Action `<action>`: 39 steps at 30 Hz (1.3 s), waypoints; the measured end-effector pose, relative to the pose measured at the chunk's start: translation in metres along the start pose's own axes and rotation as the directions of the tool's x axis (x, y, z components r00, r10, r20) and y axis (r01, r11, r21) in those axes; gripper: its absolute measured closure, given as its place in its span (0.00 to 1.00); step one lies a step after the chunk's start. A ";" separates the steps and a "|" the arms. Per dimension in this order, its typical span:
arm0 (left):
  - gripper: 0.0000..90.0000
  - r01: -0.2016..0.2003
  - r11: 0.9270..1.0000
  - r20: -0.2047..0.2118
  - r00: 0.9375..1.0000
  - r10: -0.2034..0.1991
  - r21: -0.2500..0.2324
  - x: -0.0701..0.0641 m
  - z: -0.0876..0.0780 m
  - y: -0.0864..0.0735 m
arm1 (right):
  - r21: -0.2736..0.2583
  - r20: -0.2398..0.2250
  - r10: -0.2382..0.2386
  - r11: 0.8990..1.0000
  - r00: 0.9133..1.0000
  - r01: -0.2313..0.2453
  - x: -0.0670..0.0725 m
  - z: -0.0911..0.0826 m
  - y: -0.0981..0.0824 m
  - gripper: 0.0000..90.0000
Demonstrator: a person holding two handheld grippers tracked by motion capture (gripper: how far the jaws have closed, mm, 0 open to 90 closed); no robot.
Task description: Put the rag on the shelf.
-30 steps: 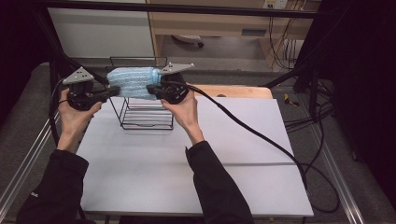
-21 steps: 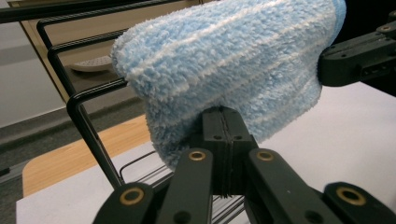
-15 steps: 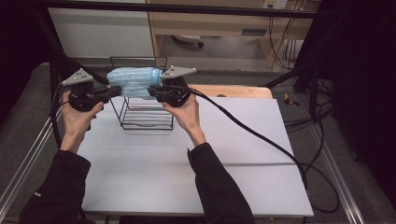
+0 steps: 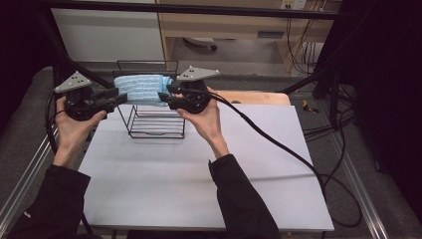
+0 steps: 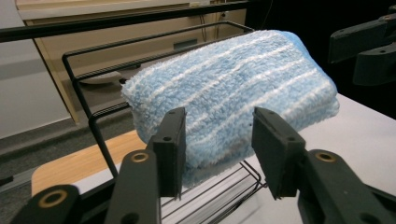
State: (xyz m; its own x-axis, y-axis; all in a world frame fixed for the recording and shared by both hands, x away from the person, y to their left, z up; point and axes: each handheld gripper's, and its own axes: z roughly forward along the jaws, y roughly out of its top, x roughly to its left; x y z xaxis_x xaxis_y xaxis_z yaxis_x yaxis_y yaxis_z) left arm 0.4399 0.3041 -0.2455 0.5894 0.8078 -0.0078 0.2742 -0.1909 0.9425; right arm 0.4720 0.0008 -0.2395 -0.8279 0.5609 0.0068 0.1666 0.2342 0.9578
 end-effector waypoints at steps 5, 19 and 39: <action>0.55 -0.011 1.000 -0.016 1.000 0.011 0.013 0.000 -0.008 -0.003 | -0.009 0.016 0.009 1.000 1.000 -0.009 -0.003 -0.014 -0.003 0.54; 0.33 -0.008 0.998 0.003 1.000 0.008 0.058 -0.012 -0.019 -0.060 | 0.057 0.059 0.067 0.996 0.996 -0.071 -0.025 -0.079 -0.068 0.16; 0.12 -0.014 0.982 0.115 0.993 -0.008 0.187 -0.056 0.017 -0.168 | 0.160 0.172 0.245 0.949 0.954 -0.272 -0.050 -0.176 -0.223 0.01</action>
State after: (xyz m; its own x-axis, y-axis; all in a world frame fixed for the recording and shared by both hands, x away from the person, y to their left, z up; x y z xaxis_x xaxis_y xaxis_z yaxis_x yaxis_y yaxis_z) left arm 0.3734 0.2813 -0.4089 0.6707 0.7397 -0.0538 0.4032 -0.3027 0.8636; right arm 0.3817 -0.2198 -0.4031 -0.6573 0.7288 0.1916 0.4690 0.1966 0.8610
